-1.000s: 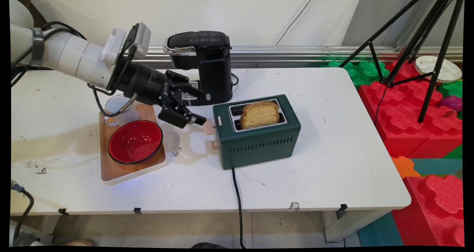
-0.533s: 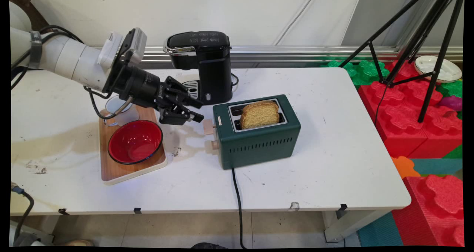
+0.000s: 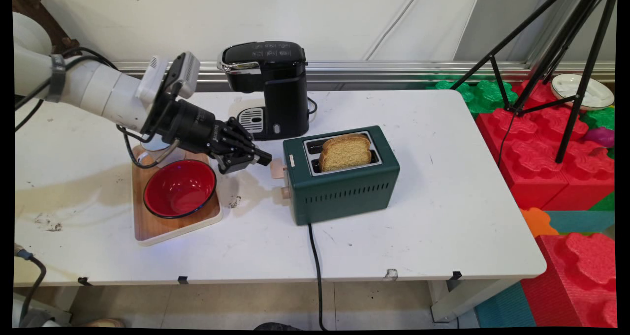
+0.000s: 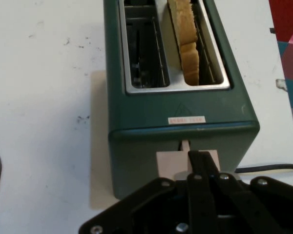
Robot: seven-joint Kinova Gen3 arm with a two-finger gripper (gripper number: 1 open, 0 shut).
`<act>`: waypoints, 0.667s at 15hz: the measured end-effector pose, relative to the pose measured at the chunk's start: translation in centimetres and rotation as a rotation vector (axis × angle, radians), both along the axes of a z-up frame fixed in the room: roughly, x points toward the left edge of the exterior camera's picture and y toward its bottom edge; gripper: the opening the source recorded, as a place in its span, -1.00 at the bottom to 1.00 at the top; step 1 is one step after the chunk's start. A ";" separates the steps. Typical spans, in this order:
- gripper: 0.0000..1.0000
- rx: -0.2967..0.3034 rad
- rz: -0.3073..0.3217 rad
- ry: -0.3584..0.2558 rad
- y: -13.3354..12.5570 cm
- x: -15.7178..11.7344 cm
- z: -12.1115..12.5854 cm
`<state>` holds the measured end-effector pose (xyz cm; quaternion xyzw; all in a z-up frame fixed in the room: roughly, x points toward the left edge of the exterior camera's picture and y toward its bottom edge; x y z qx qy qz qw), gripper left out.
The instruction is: Press the toaster switch
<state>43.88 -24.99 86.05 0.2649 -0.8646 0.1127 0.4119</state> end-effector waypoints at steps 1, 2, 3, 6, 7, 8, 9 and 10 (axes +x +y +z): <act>-1.00 0.001 0.002 0.001 -0.2 -0.1 -0.2; -1.00 0.001 0.003 0.002 -0.3 -0.3 -0.4; -1.00 0.001 0.004 0.003 -0.5 -0.4 -0.5; -1.00 0.005 0.009 0.003 -0.9 -0.8 -1.2; -1.00 0.006 0.010 0.003 -1.1 -0.9 -1.4; -1.00 0.008 0.011 0.003 -1.2 -1.0 -1.7; -1.00 0.010 0.013 0.003 -1.3 -1.2 -1.9; -1.00 0.013 0.014 0.002 -1.4 -1.3 -2.2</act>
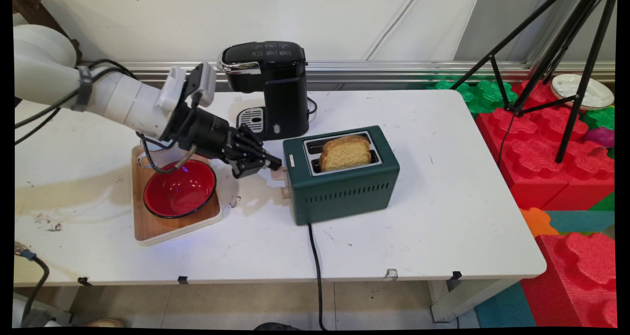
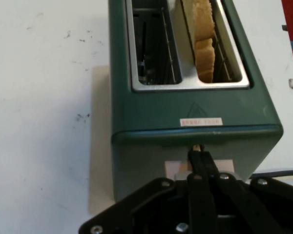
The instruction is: Press the toaster switch
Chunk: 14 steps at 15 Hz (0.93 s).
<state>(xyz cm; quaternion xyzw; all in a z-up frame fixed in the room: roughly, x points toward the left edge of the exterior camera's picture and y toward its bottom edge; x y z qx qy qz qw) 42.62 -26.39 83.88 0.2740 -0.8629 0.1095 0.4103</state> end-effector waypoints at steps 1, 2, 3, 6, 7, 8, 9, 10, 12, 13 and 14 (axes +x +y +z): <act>-1.00 0.004 0.001 -0.001 -0.1 -0.1 -0.3; -1.00 0.008 0.002 -0.003 -0.2 -0.2 -0.7; -1.00 0.011 0.003 -0.004 -0.2 -0.3 -0.9; -1.00 0.023 0.006 -0.014 -0.4 -0.4 -1.9; -1.00 0.025 0.007 -0.017 -0.4 -0.3 -2.1; -1.00 0.028 0.006 -0.020 -0.5 -0.3 -2.4; -1.00 0.030 0.006 -0.022 -0.5 -0.3 -2.6; -1.00 0.032 0.007 -0.024 -0.5 -0.3 -2.8; -1.00 0.036 0.006 -0.028 -0.5 -0.3 -3.2; -1.00 0.038 0.006 -0.030 -0.5 -0.2 -3.4; -1.00 0.040 0.007 -0.032 -0.5 -0.2 -3.6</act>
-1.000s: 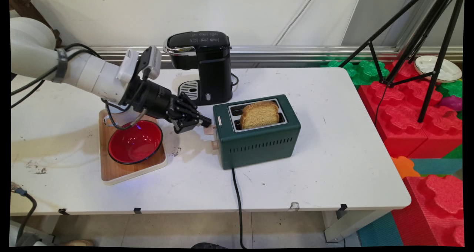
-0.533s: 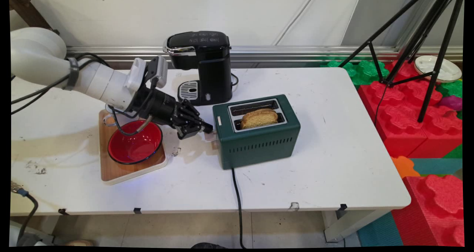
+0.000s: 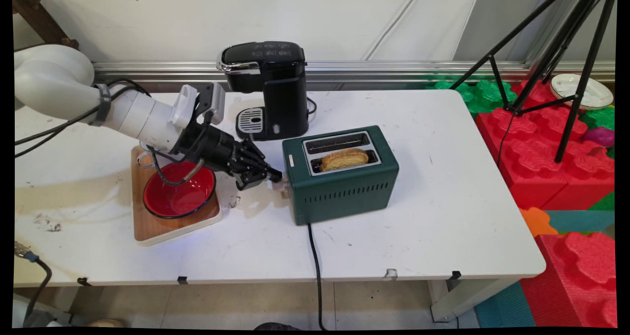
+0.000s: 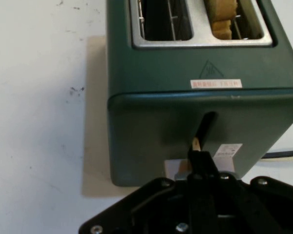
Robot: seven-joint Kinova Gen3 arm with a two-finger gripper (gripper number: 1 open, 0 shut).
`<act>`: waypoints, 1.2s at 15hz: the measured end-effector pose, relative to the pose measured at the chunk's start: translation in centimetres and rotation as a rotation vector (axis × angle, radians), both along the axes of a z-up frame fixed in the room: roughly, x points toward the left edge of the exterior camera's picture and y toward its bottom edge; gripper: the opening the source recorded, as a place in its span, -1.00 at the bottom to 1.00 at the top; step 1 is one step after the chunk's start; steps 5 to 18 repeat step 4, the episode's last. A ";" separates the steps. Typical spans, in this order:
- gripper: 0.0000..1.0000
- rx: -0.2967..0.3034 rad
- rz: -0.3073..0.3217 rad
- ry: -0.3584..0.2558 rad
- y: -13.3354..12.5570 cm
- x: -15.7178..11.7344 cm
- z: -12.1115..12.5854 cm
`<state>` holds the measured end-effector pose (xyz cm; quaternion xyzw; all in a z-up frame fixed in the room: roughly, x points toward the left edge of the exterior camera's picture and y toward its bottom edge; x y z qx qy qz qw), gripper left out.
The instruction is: Press the toaster switch
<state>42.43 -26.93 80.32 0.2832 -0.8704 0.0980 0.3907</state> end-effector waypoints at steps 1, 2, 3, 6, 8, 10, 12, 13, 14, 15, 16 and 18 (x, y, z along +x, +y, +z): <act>-1.00 0.000 -0.001 -0.001 0.0 0.0 -0.1; -1.00 0.001 -0.001 -0.002 0.0 0.0 -0.1; -1.00 0.001 -0.002 -0.004 0.0 0.1 -0.2; -1.00 0.001 -0.002 -0.005 0.0 0.1 -0.3; -1.00 0.001 -0.002 -0.005 0.0 0.1 -0.3; -1.00 0.001 -0.002 -0.005 0.0 0.1 -0.3; -1.00 0.001 -0.002 -0.005 0.0 0.1 -0.3; -1.00 0.001 -0.002 -0.005 0.0 0.1 -0.3; -1.00 0.001 -0.002 -0.005 0.0 0.1 -0.3; -1.00 0.001 -0.002 -0.005 0.0 0.1 -0.3; -1.00 0.001 -0.002 -0.005 0.0 0.1 -0.3; -1.00 0.001 -0.002 -0.005 0.0 0.1 -0.3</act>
